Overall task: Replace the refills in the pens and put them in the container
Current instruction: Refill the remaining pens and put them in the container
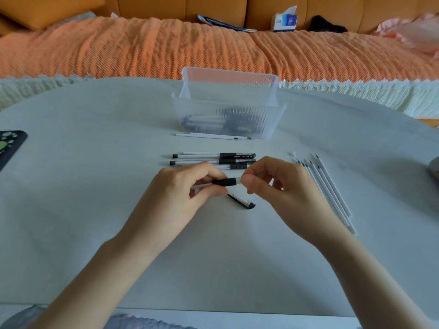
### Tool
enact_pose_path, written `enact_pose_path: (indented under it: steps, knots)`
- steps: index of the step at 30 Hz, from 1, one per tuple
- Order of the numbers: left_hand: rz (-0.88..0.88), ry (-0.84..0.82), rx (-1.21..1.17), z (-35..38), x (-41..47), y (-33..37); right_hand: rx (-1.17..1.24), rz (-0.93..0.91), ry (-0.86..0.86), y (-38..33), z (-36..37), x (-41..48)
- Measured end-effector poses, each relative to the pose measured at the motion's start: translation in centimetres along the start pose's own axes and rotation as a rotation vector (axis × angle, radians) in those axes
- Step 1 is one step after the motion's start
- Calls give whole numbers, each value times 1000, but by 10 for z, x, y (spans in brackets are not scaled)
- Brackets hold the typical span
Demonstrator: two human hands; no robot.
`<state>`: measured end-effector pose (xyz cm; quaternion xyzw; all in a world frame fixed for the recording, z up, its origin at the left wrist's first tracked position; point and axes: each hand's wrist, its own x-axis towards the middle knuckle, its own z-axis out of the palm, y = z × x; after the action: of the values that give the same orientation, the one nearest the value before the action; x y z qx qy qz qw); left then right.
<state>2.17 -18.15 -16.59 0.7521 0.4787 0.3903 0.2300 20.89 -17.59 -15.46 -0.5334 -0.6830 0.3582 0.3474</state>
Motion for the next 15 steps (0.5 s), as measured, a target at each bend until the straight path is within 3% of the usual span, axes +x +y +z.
enact_pose_path:
  steps: [7, 15]
  knots:
    - [-70, 14, -62, 0, 2, 2, 32, 14, 40, 0, -3, 1]
    - [-137, 38, 105, -9, 4, -10, -410, -52, -73, 16, 4, -2]
